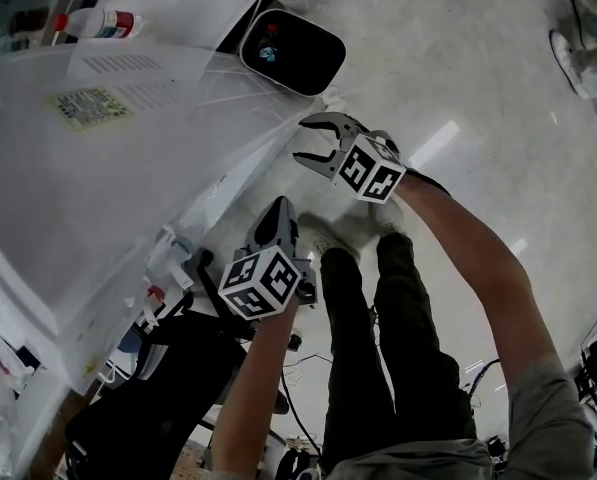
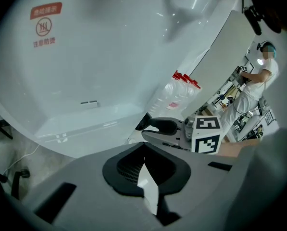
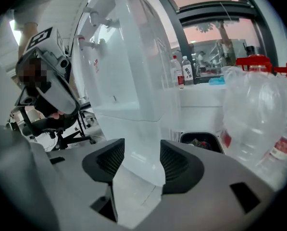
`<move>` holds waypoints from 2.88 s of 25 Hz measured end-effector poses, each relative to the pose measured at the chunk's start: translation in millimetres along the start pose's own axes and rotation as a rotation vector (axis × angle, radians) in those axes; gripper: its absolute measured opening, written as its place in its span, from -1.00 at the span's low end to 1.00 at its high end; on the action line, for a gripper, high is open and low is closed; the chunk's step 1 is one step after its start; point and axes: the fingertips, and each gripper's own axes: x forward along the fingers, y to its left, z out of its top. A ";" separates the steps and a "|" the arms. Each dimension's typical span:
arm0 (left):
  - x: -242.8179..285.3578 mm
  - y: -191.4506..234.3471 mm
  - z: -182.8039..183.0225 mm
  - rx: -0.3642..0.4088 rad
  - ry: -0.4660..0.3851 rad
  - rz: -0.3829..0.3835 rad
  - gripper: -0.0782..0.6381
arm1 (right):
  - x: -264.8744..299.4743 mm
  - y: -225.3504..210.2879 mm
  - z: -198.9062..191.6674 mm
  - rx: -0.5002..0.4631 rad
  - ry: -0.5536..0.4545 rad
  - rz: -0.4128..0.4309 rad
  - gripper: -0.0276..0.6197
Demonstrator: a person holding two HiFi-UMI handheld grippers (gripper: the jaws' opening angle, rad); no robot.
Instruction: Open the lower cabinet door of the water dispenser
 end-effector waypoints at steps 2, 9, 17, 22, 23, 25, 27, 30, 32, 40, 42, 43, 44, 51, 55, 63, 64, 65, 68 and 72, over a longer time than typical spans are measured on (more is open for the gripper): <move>-1.2 -1.2 -3.2 0.025 0.014 -0.007 -0.76 | 6.7 -7.1 -3.1 -0.031 0.022 0.002 -0.21; -0.5 8.6 -7.8 0.027 0.032 0.000 -0.76 | 31.8 -26.1 9.5 -0.118 0.053 0.018 -0.13; -4.3 15.1 -4.9 0.016 0.029 -0.003 -0.76 | 44.6 -21.1 7.1 -0.179 0.084 0.047 -0.12; -4.7 19.3 -4.9 0.001 0.025 0.005 -0.76 | 43.6 -21.3 7.3 -0.180 0.085 0.035 -0.13; -4.5 19.3 -4.9 0.002 0.024 0.004 -0.76 | 43.5 -21.5 7.0 -0.181 0.087 0.035 -0.13; -3.5 19.3 -5.0 0.004 0.021 0.000 -0.76 | 43.3 -22.4 6.4 -0.180 0.090 0.032 -0.15; -2.6 19.5 -5.5 0.002 0.019 -0.003 -0.76 | 43.1 -23.2 5.8 -0.174 0.094 0.028 -0.16; -3.1 19.9 -6.6 -0.002 0.017 -0.004 -0.76 | 42.9 -22.6 5.5 -0.170 0.098 0.025 -0.18; -3.5 19.7 -7.2 -0.008 0.014 -0.003 -0.76 | 42.2 -22.8 5.5 -0.170 0.102 0.020 -0.19; -7.6 14.2 -13.1 -0.022 0.004 -0.008 -0.76 | 32.6 -15.5 -0.2 -0.133 0.096 -0.020 -0.21; -8.8 13.2 -16.1 -0.023 0.005 -0.010 -0.76 | 25.8 -9.2 -6.3 -0.117 0.088 -0.037 -0.23; -9.5 12.8 -17.7 -0.024 0.005 -0.011 -0.76 | 22.6 -5.6 -9.6 -0.106 0.084 -0.048 -0.23; -10.1 12.3 -19.2 -0.024 0.005 -0.012 -0.76 | 19.8 -2.1 -12.6 -0.094 0.080 -0.061 -0.24; -15.4 7.5 -28.7 -0.015 0.003 -0.017 -0.76 | 6.7 15.4 -26.5 -0.037 0.075 -0.137 -0.24; -19.5 8.3 -35.1 -0.021 -0.002 -0.018 -0.76 | 2.6 24.0 -31.6 -0.009 0.075 -0.178 -0.24; -29.6 15.9 -50.5 -0.017 0.003 -0.025 -0.76 | -8.3 46.8 -44.1 0.052 0.062 -0.250 -0.24; -31.0 16.5 -52.6 -0.016 0.005 -0.026 -0.76 | -10.1 50.4 -46.2 0.063 0.060 -0.259 -0.24; -32.2 16.8 -54.4 -0.015 0.007 -0.029 -0.76 | -12.1 53.5 -48.2 0.073 0.059 -0.268 -0.24; -35.3 18.5 -59.4 -0.010 0.013 -0.033 -0.76 | -16.5 62.6 -52.9 0.097 0.057 -0.295 -0.24; -38.5 22.9 -62.0 -0.011 0.018 -0.035 -0.76 | -19.1 74.4 -57.9 0.135 0.055 -0.323 -0.24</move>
